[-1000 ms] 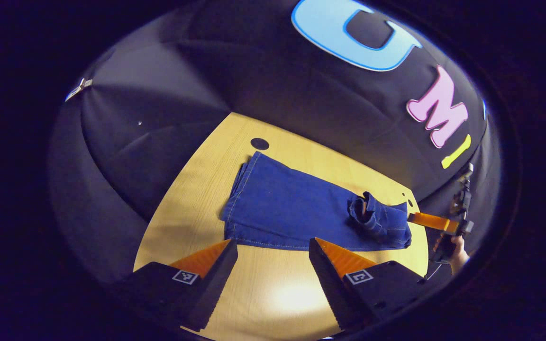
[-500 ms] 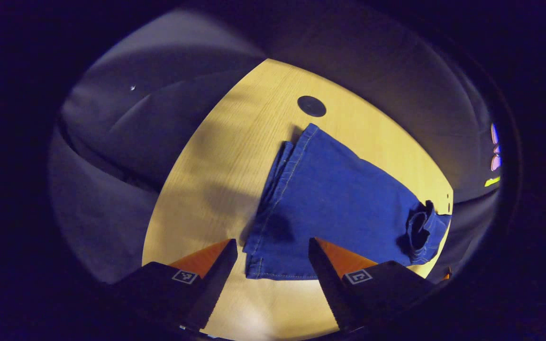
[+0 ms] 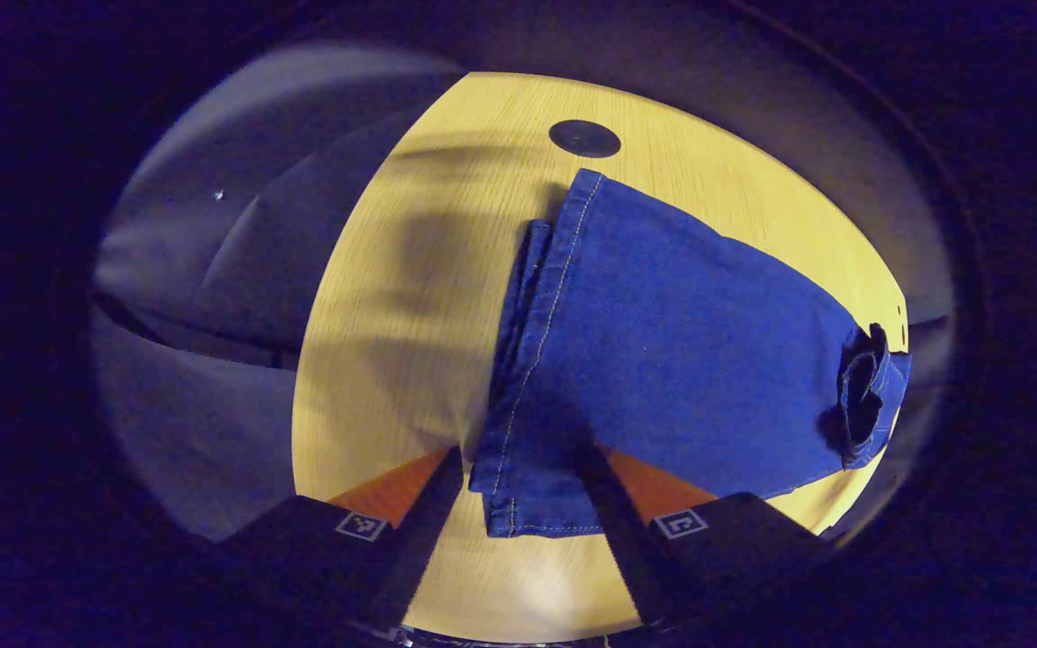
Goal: Grasp the waist and the cuffs of the jeans and fold them to make the two legs overlap; first hold the waist and fold one-third of the jeans toward the cuffs, then hold the cuffs and fold the remaining one-third in the same direction to finish folding.
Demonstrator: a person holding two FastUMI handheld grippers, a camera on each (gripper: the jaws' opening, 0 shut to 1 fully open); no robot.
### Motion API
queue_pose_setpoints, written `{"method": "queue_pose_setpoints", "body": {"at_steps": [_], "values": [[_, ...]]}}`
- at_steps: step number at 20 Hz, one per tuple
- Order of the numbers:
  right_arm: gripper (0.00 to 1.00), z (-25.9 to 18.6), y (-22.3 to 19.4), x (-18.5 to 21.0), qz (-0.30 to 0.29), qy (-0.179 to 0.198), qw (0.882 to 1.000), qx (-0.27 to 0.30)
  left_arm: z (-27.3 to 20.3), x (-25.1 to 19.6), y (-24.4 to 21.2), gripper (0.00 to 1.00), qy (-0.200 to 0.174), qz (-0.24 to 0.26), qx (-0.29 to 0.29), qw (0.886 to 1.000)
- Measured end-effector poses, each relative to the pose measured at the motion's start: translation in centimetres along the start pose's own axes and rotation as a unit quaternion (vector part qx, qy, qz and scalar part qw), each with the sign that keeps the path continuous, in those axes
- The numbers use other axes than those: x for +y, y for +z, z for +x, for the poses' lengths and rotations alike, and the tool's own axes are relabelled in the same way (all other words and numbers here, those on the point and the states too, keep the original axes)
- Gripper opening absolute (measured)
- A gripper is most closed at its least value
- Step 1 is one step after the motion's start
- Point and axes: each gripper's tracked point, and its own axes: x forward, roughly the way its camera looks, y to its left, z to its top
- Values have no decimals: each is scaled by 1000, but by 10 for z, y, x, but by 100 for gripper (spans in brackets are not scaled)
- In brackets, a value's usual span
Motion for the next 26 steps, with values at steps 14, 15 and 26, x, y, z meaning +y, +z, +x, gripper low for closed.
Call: {"method": "queue_pose_setpoints", "body": {"at_steps": [14, 15, 26], "values": [[97, -18, 17, 9, 12, 12, 1000, -15, -112, -110, 24, 7, -165, 14, -124, 978], [97, -20, 21, 10, 11, 14, 1000, -19, -128, -133, 28, 7, -186, 25, -137, 973], [97, -54, 23, -12, -17, 3, 999, -34, -184, -445, -28, 6, -318, 217, -157, 909]]}}
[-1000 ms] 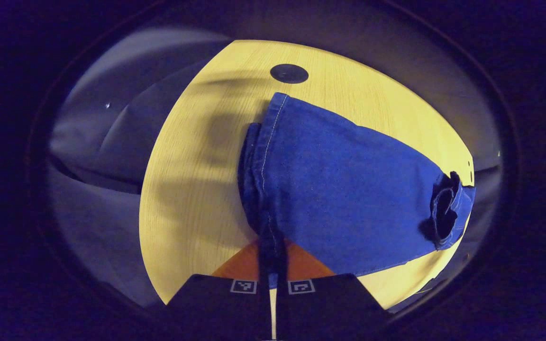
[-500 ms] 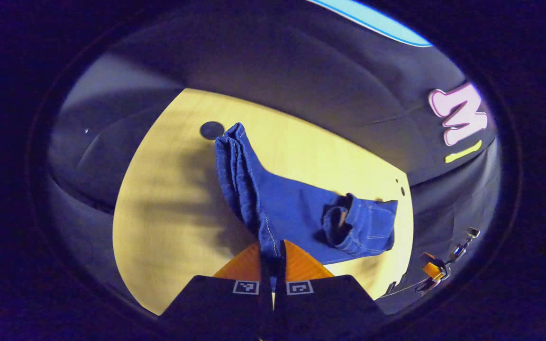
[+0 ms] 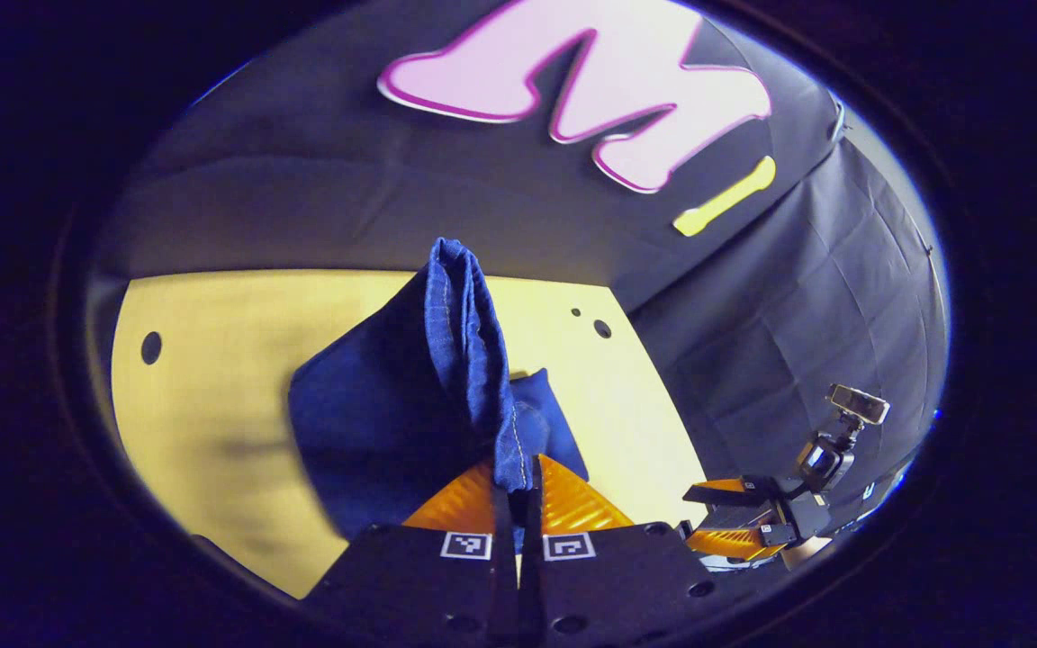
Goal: Grasp the waist and the cuffs of the jeans and fold them to make the two legs overlap; first hold the waist and fold one-third of the jeans toward the cuffs, then hold the cuffs and fold the remaining one-third in the same direction to finish folding.
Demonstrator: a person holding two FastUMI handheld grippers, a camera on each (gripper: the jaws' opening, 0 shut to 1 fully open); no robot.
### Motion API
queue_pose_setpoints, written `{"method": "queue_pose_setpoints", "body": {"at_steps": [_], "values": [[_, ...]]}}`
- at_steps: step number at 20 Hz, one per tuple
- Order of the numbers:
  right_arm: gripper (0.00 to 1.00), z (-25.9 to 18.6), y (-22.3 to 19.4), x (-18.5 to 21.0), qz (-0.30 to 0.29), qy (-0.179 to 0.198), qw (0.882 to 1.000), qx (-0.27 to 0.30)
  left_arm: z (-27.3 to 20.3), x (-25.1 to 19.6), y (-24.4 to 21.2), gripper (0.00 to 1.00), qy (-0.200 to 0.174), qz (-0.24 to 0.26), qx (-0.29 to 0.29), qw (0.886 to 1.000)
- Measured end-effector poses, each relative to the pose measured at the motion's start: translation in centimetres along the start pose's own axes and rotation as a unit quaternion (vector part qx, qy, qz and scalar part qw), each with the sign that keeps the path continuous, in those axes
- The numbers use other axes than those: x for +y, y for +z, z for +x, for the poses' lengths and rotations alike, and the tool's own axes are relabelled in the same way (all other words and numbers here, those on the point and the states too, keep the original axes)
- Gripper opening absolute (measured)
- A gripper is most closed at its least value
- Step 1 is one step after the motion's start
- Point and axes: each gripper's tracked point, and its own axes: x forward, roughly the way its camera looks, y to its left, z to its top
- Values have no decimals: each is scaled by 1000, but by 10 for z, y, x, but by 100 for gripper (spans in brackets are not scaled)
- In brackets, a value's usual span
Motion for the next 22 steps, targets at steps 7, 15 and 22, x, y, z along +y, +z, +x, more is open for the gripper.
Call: {"method": "queue_pose_setpoints", "body": {"at_steps": [7, 15, 22], "values": [[97, -16, -6, -35, -3, -9, 1000, 1, 106, 11, -93, 6, 67, 5, 137, 988], [97, -18, -5, -48, -24, 21, 999, 11, 118, -4, -103, 81, 94, -41, 92, 991], [97, -85, 24, -40, -45, -24, 995, -83, -28, -80, -69, 96, 111, 117, -105, 981]]}}
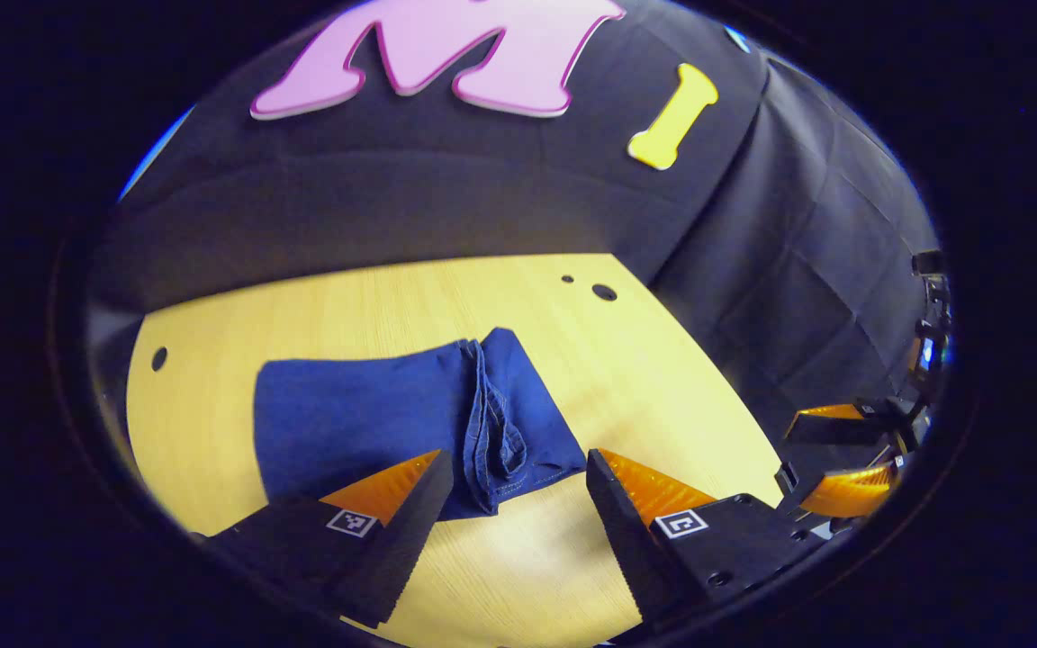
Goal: Grasp the waist and the cuffs of the jeans and fold them to make the two legs overlap; first hold the waist and fold one-third of the jeans toward the cuffs, then hold the cuffs and fold the remaining one-third in the same direction to finish folding.
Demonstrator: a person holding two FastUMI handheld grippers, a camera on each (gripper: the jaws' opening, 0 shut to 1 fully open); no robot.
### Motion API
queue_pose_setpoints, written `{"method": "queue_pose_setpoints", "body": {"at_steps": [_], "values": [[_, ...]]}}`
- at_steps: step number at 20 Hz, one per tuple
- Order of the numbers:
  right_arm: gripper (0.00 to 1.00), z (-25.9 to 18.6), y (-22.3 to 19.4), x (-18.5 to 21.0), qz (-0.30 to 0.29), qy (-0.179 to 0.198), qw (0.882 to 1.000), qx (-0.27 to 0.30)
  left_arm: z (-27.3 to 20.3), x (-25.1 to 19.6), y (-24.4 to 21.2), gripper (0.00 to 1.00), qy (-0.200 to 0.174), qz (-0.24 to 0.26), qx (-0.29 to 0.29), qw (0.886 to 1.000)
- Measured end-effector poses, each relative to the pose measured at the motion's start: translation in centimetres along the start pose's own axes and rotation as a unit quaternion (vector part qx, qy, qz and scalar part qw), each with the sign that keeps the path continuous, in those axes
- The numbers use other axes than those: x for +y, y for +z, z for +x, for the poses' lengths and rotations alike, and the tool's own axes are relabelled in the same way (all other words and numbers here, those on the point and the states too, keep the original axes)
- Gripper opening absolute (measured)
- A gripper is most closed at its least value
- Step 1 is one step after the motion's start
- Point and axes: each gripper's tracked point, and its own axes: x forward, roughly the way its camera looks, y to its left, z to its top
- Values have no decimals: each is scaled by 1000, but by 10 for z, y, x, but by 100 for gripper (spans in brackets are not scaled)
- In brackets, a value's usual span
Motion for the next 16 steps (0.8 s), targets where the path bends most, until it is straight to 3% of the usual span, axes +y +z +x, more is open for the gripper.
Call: {"method": "queue_pose_setpoints", "body": {"at_steps": [3, 5, 9, 13, 16], "values": [[97, -52, 24, 24, -31, -35, 997, -59, -89, -27, 0, 96, 22, 35, -101, 994], [96, -87, 42, 53, -77, -42, 991, -97, -140, -40, -6, 95, 55, 38, -157, 985], [96, -166, 80, 112, -176, -73, 963, -193, -237, -64, -11, 95, 91, -6, -255, 963], [94, -222, 86, 154, -155, -100, 950, -251, -297, -70, -13, 95, 127, -3, -306, 944], [96, -245, 93, 179, -160, -87, 941, -286, -339, -84, -8, 95, 148, 29, -337, 929]]}}
